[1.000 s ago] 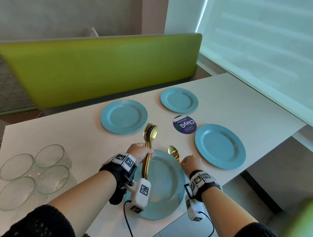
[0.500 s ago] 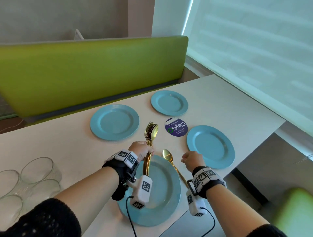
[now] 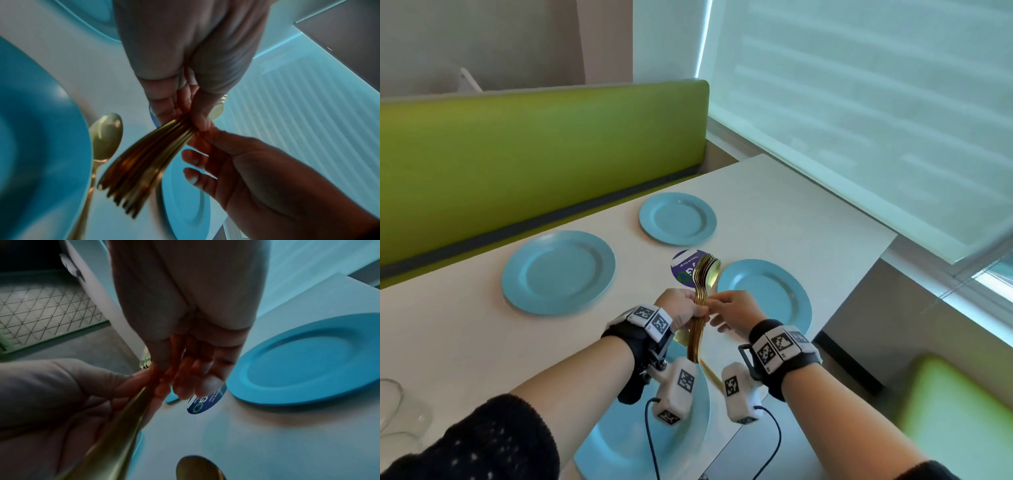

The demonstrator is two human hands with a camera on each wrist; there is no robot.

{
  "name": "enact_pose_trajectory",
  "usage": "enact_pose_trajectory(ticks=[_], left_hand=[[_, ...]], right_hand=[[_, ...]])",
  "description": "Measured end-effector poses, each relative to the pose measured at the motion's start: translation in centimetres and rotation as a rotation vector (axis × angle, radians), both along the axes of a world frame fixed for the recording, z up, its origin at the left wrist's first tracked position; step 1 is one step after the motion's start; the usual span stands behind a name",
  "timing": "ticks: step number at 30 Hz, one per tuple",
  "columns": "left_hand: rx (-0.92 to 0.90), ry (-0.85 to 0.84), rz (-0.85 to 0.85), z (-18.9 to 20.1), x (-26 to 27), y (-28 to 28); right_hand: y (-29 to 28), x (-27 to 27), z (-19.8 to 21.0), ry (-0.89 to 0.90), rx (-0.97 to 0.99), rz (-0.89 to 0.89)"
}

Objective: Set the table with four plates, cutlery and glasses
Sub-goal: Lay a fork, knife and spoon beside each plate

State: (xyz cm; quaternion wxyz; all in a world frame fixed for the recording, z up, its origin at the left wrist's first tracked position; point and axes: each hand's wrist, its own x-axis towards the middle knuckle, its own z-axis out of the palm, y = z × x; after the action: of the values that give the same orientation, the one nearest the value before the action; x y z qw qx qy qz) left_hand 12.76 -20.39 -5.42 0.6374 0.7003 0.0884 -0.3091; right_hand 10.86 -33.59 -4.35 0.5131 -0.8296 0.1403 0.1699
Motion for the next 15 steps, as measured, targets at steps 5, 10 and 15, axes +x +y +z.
enact_pose_trajectory(ticks=[5, 10, 15], left_hand=[[0.003, 0.010, -0.011, 0.3, 2.4, -2.3], [0.004, 0.030, 0.047, 0.9, 6.4, -5.3], [0.005, 0.056, 0.123, 0.7, 9.0, -8.5]], right_hand=[[-2.6, 2.9, 0.2, 0.042, 0.104, -0.041], [-5.4, 7.8, 0.5, 0.077, 0.166, -0.032], [-8.3, 11.5, -0.3, 0.112, 0.230, -0.060]])
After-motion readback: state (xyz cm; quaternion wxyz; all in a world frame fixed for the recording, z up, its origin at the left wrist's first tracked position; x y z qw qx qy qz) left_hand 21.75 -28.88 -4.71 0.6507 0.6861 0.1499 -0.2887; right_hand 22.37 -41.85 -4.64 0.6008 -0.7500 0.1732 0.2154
